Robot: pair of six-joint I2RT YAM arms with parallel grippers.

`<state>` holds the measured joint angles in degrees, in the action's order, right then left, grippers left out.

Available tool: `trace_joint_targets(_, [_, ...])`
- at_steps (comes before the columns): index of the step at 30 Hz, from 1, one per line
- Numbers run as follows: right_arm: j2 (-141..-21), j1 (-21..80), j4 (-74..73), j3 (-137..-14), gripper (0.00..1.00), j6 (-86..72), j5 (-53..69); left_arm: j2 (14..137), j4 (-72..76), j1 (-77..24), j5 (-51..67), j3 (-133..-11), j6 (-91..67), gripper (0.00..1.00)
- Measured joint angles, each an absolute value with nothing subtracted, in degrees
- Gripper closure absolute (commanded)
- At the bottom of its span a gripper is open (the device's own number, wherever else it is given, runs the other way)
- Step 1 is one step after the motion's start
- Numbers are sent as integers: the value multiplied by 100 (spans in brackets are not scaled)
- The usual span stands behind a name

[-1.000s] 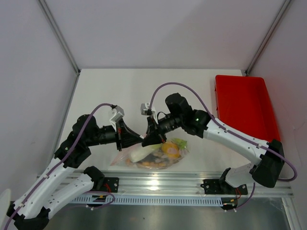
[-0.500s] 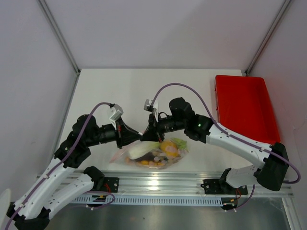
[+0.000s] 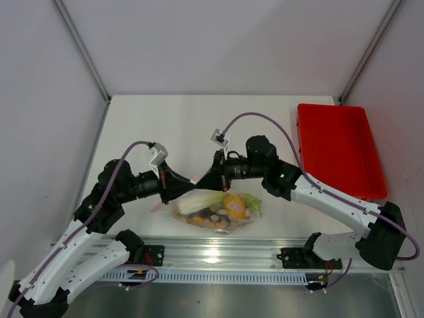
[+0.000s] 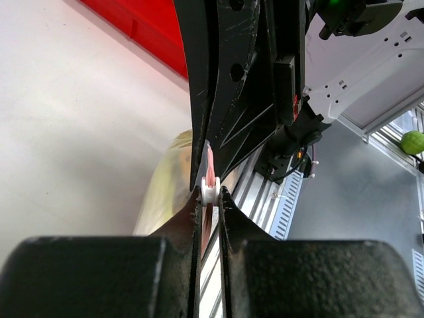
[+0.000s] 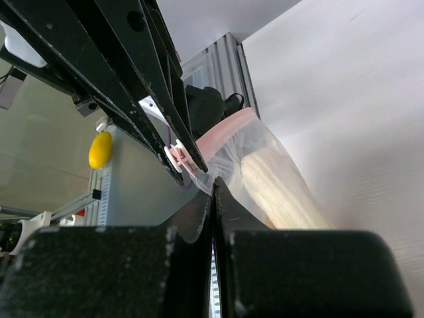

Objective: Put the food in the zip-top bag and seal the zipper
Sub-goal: Zip the zipper food storage bag at the center of the board.

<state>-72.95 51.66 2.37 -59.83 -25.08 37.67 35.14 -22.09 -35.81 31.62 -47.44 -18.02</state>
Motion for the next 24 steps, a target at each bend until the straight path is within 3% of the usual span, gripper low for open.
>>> trace_joint_targets(3, [-7286,5203,259,-5990,100,-2639,3795,3520,-2200,-3581,3173,-4746,-1813,99])
trace_joint_targets(12, [-7282,5231,224,-6112,100,-2731,4217,3706,-2211,-3581,3280,-4936,-1850,99])
trace_joint_targets(24, [-7179,4858,2801,-4731,100,-4386,4984,4539,-2182,-3588,3795,-5323,-2001,99])
